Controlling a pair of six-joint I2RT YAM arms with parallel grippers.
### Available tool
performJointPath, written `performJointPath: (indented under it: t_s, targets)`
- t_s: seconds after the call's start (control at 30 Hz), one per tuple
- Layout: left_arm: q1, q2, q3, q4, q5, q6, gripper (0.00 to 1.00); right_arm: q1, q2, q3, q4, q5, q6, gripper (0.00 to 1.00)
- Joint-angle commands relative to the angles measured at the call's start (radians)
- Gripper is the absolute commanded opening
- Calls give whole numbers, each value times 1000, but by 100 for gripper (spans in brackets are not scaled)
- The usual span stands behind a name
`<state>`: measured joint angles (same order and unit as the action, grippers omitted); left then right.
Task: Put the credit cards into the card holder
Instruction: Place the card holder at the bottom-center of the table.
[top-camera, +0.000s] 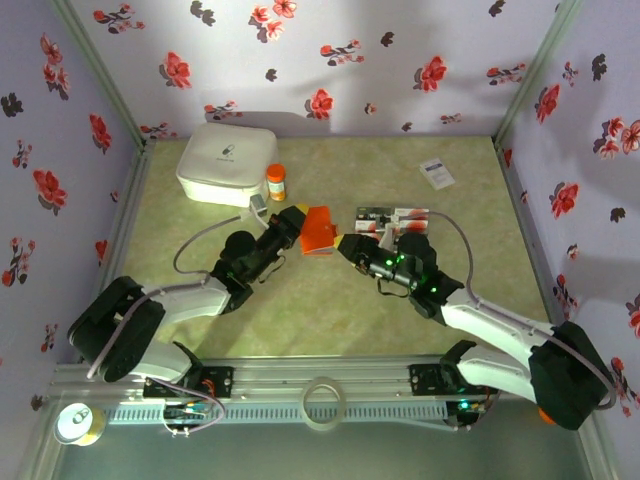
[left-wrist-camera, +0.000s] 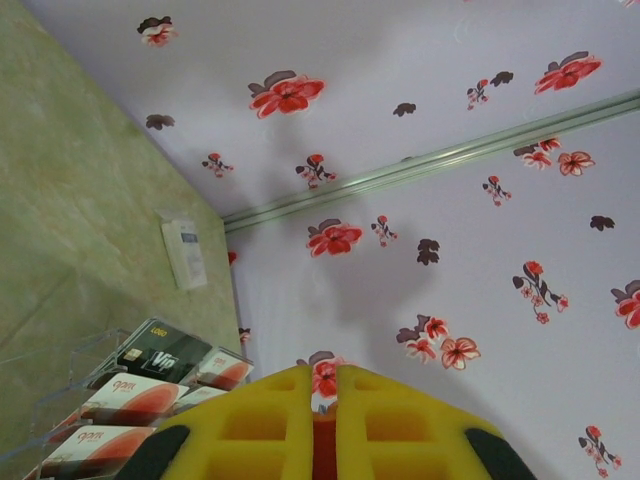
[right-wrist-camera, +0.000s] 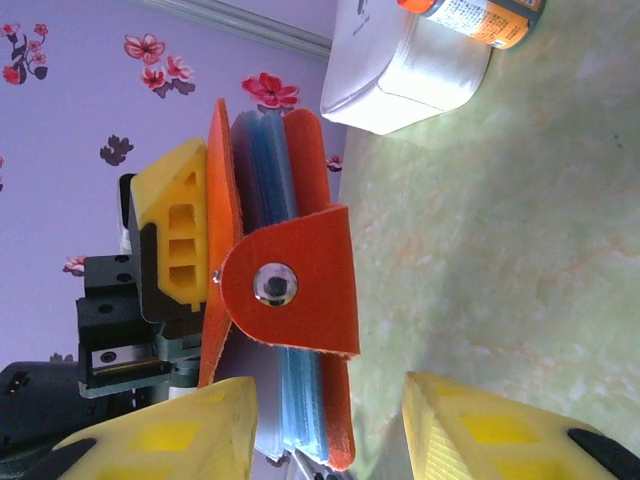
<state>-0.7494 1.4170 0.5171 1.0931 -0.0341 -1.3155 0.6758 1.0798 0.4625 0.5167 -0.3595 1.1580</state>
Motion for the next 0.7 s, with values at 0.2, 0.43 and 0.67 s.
performJointPath:
  t_s: [0.2, 0.43, 0.67]
  targets:
    - [1, 31, 46, 63, 0, -22, 0, -13, 64, -4, 107, -42, 41, 42]
    - [-5, 48, 56, 66, 2, -24, 0, -20, 109, -16, 205, -64, 83, 40]
    - [-12, 64, 57, 67, 6, -26, 0, -22, 150, 12, 256, -93, 103, 35]
